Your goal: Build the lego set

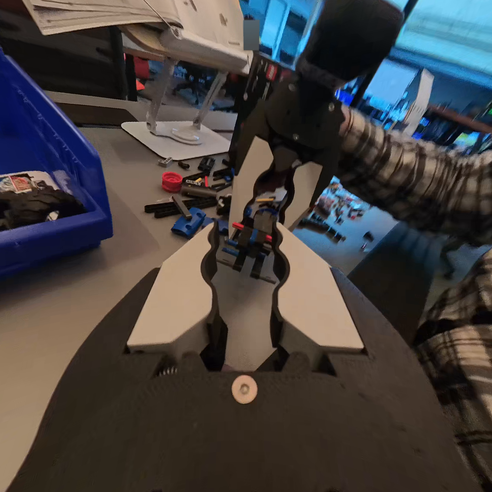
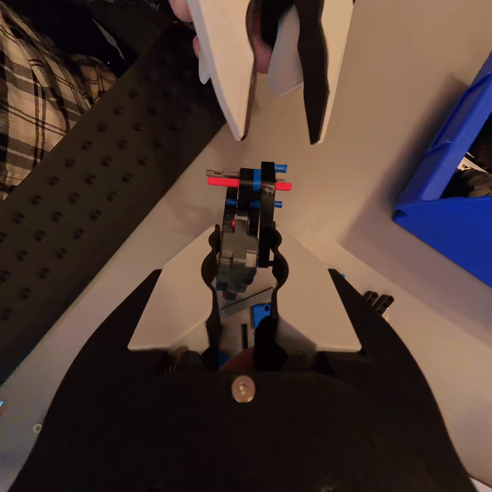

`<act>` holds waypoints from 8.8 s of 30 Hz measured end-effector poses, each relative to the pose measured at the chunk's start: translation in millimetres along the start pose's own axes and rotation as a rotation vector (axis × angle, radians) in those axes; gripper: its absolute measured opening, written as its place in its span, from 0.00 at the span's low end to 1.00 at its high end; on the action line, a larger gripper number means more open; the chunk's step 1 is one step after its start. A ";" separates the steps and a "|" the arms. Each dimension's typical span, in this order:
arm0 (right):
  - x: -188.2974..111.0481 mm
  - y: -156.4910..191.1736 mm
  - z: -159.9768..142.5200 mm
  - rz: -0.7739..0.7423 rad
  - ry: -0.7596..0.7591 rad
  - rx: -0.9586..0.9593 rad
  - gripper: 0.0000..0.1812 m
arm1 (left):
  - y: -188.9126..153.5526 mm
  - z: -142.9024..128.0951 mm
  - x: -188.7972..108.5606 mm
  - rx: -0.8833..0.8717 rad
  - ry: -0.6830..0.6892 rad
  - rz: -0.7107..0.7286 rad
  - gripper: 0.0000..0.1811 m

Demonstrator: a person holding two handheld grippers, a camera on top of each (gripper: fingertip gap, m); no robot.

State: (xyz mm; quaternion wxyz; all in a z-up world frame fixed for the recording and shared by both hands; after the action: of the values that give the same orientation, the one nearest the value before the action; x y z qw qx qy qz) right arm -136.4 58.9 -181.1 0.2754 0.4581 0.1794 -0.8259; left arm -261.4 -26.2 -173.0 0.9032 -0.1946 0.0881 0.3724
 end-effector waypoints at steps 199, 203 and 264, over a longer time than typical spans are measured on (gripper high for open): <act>-39.5 109.9 -9.6 -0.136 -1.244 0.966 0.00 | -119.3 -11.0 26.9 0.789 -0.258 0.379 0.02; -33.4 101.0 -9.6 -0.182 -1.127 0.974 0.00 | -107.2 -10.3 23.9 0.782 -0.165 0.367 0.00; -4.7 54.8 -43.9 -0.292 -1.024 1.193 0.03 | -3.7 -13.9 50.3 0.328 0.298 0.243 0.13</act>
State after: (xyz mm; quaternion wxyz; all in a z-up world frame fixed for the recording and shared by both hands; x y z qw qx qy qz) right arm -71.6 41.4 -202.1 -0.0789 0.0642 -0.3833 -0.9180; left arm -223.4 -2.3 -199.9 0.8484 -0.0862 0.3021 0.4261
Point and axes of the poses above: each gripper's, where its closed fingertips meet, x out along the fingers, z out of its top, y = z × x across the jaws, the point moved 8 cm from there along -x, back along the fingers, and after that the axes turned 7 degrees about y, right-handed, at the moved point
